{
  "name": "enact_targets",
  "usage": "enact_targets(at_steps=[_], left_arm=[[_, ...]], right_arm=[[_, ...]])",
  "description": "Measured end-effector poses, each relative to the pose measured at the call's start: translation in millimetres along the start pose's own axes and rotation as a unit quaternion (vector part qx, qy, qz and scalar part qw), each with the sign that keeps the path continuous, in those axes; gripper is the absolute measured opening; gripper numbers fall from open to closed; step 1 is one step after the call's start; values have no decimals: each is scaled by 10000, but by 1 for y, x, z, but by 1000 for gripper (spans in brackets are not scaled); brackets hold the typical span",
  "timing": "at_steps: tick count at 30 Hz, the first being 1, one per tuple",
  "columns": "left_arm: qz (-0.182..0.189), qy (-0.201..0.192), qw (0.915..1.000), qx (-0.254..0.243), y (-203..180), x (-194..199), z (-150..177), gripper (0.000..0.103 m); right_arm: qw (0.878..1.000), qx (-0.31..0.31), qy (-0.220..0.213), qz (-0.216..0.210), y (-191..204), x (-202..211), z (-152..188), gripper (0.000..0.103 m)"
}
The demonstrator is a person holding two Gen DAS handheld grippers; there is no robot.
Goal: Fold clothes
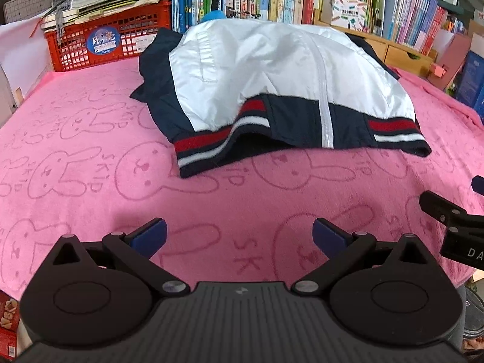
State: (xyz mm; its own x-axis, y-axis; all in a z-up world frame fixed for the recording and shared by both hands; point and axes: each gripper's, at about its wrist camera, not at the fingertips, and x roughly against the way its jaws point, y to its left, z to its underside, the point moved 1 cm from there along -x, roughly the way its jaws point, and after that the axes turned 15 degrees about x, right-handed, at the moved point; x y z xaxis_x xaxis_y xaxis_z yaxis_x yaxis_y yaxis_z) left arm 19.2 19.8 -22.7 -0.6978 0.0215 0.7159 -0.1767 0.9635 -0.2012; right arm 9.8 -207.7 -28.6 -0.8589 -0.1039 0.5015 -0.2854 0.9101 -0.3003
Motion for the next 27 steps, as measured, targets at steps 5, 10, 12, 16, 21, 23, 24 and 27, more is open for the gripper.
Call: enact_targets(at_steps=[5,10,12,16,21,23,24,27], left_arm=[[-395,-426,9981,-191,11,-9,-15,103],[-810,-594,9949,-20,28,-27,-29,103],[-861,-617,9944,11,31,-34,-32,103],[-959,-715,9928,-43,26,-46,-36,103],[-1212,-1304,9840,-73,23,-39,-39,103],[-1180,-1253,9851,-41,27,-39,-43,103],[-1155,-1212,9859,-24,29,-40,-45,103],[-536,-1066,9928,-33,25,-29,-37,103]], right_arm=[[9987,379,-89,314,-8,-17,-1,103],[9959,561,130,694,-22,-45,-2,103],[9942,634,218,846,-27,-56,-3,103],[9902,782,332,1105,-34,-81,-6,103],[9912,606,413,1102,-49,-99,-18,103],[9906,460,537,1173,-57,-104,-23,103],[9903,375,579,1203,-62,-106,-24,103],[9918,215,501,1153,-67,-107,-30,103]])
